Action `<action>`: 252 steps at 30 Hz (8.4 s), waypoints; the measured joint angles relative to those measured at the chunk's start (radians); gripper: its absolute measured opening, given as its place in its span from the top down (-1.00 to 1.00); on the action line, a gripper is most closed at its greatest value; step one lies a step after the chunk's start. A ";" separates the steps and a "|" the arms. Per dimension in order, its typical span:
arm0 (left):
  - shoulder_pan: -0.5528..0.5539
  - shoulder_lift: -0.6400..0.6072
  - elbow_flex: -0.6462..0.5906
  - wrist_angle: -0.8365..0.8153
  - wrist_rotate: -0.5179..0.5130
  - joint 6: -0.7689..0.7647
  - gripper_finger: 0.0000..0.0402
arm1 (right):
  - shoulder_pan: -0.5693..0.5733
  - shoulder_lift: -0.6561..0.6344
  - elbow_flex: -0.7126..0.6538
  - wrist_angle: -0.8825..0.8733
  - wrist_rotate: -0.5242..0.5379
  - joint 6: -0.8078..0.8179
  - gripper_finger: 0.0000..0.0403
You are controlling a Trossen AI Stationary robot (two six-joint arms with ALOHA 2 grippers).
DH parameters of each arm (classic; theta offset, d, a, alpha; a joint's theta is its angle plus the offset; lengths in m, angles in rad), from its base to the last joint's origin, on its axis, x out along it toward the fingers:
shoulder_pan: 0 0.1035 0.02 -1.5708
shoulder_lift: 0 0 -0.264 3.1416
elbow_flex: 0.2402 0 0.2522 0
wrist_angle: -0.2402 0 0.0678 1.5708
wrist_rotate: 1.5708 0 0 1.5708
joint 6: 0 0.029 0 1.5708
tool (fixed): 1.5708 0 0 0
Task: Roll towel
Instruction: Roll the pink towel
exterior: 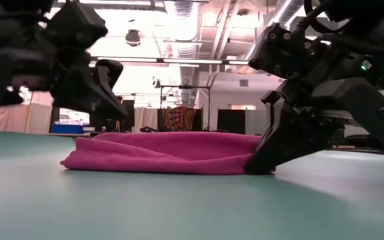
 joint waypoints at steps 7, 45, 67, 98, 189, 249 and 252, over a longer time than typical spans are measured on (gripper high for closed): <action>0.048 0.135 0.000 0.096 0.028 0.080 1.00 | 0.001 -0.033 -0.001 -0.028 -0.033 0.005 0.97; 0.113 0.252 0.002 0.127 0.268 -0.111 1.00 | -0.030 -0.152 0.074 -0.053 -0.245 0.108 0.96; 0.104 -0.169 0.001 0.086 0.227 0.185 1.00 | -0.028 -0.153 0.073 -0.138 -0.217 0.213 0.95; 0.257 0.479 0.328 0.170 0.573 0.238 1.00 | -0.004 -0.153 0.073 -0.152 -0.207 0.191 0.95; -0.499 0.385 0.386 -0.451 -0.619 -0.055 -0.08 | -0.147 0.016 0.066 -0.094 -0.167 0.295 0.95; -0.459 0.434 0.428 -0.451 -0.720 -0.027 -0.08 | -0.135 0.016 0.066 -0.090 -0.166 0.291 0.95; -0.451 0.432 0.418 -0.453 -0.709 -0.077 -0.02 | -0.134 0.016 0.066 -0.090 -0.166 0.290 0.95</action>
